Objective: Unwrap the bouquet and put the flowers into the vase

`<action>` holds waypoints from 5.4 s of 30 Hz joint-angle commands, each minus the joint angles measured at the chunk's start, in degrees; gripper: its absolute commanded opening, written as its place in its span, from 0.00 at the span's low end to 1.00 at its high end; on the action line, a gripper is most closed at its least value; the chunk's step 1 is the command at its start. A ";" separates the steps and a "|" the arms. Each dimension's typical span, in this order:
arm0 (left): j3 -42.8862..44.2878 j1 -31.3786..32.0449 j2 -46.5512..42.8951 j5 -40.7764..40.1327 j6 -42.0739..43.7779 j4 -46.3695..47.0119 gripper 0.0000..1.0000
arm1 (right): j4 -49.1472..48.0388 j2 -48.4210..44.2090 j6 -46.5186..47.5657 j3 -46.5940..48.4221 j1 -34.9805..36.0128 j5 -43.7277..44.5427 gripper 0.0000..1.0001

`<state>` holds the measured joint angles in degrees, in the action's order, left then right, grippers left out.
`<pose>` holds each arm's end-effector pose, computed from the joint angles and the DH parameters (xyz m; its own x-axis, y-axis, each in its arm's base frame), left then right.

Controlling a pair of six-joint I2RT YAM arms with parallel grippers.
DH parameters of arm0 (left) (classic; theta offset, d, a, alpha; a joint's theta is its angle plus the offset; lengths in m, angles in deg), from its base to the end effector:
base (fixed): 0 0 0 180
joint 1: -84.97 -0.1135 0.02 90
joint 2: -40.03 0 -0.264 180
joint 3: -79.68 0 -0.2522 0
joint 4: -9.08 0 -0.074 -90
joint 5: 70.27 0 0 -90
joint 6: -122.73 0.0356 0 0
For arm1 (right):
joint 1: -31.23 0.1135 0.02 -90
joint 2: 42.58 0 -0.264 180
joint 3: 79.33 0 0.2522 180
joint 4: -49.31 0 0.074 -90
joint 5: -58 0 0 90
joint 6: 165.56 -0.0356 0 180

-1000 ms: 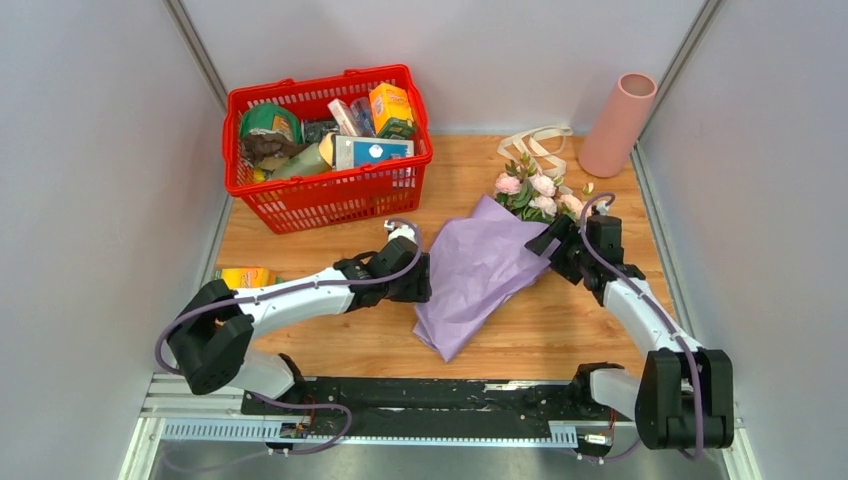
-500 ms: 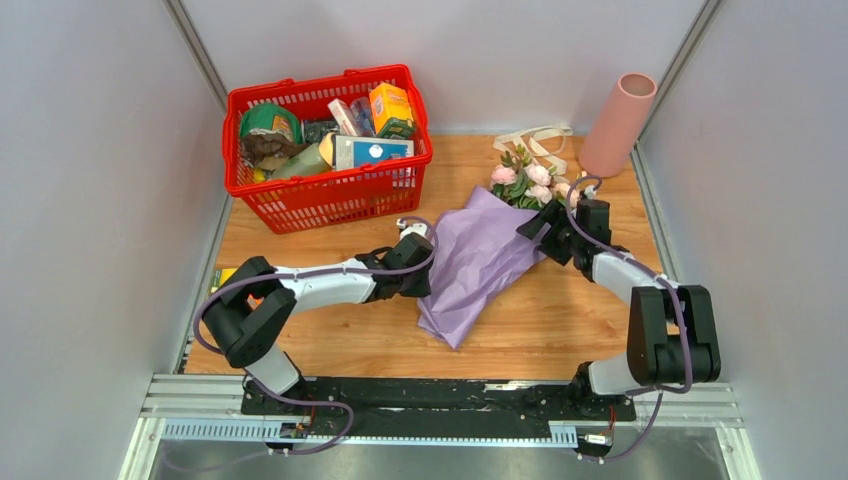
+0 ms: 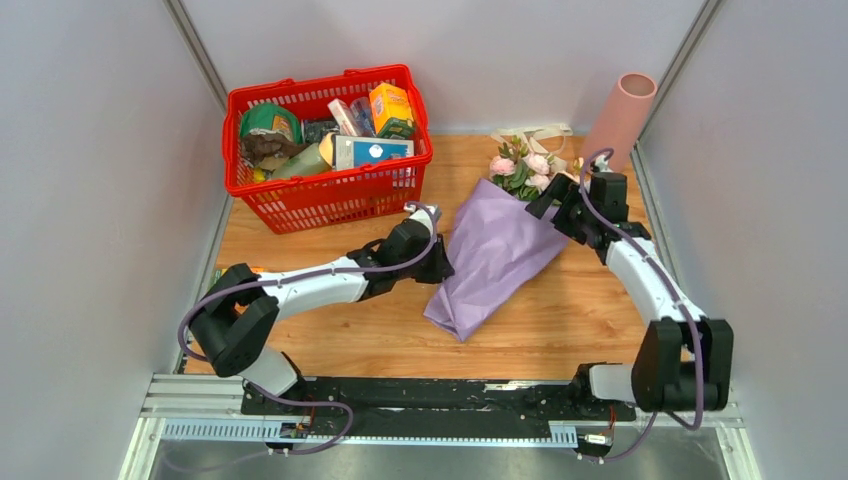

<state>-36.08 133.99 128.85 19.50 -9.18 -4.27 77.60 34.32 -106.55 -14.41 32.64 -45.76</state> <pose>0.2168 -0.2493 0.2052 -0.8029 -0.0943 -0.5886 0.2910 0.7998 -0.5250 0.2894 0.0156 0.2481 -0.6597 0.4840 -0.5749 0.1567 0.8368 0.5247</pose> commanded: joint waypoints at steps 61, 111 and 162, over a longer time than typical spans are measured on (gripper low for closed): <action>3.57 19.45 -9.54 -16.55 -0.01 -13.04 0.61 | 29.68 -41.31 -18.85 -10.30 -0.09 6.88 0.95; -1.26 6.36 -10.68 -26.67 -7.92 -30.03 0.57 | -1.16 -31.12 0.84 -25.58 6.32 -25.71 1.00; -1.52 3.72 -26.40 4.54 4.03 -18.68 0.59 | -14.00 -30.59 -7.43 -32.43 43.15 -33.70 0.92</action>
<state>-38.16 137.70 105.33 23.96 -5.44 -24.93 66.41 2.74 -113.80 -45.71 74.53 -78.02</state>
